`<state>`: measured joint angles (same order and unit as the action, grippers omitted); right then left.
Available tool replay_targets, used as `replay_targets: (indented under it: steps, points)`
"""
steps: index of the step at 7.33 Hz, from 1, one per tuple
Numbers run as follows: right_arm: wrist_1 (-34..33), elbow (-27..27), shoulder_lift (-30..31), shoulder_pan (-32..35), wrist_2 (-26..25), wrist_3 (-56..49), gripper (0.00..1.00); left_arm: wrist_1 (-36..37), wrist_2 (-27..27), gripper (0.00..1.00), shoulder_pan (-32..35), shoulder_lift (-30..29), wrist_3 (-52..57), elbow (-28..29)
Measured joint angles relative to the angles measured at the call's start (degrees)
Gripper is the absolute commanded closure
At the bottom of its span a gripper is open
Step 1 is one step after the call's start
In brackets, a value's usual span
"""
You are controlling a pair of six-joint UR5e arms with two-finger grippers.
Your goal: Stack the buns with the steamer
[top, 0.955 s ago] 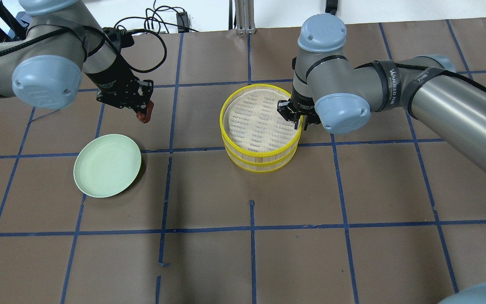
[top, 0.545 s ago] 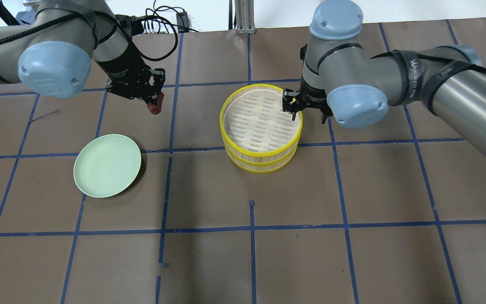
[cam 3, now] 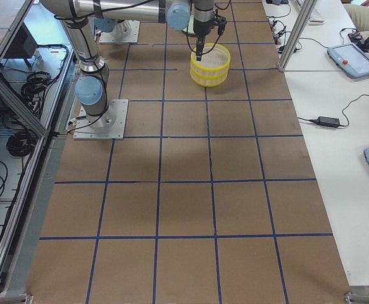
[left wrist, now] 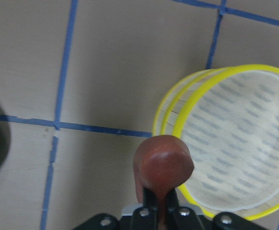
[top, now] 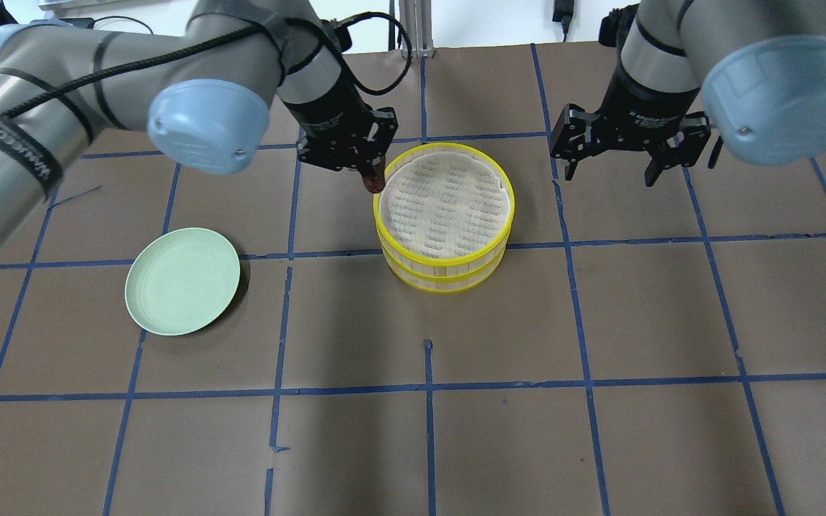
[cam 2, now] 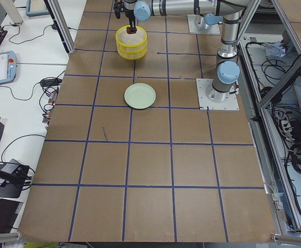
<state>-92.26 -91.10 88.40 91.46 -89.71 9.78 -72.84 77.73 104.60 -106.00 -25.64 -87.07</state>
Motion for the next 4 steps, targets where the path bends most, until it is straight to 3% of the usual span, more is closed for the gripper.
replay_targets:
  steps: [1,2,4]
  points:
    - [3.14,2.53,0.39,-0.59,0.79,-1.01,0.0,2.55,-0.43,0.93,2.53,-2.08,-2.69,0.02]
    - [4.71,4.01,0.56,-1.22,1.26,-1.99,0.0,5.35,-0.38,0.83,3.81,-4.71,-4.24,0.01]
    - [6.5,4.77,0.98,-1.7,1.6,-2.66,0.0,8.01,1.08,0.19,4.59,-7.54,-5.27,-0.02]
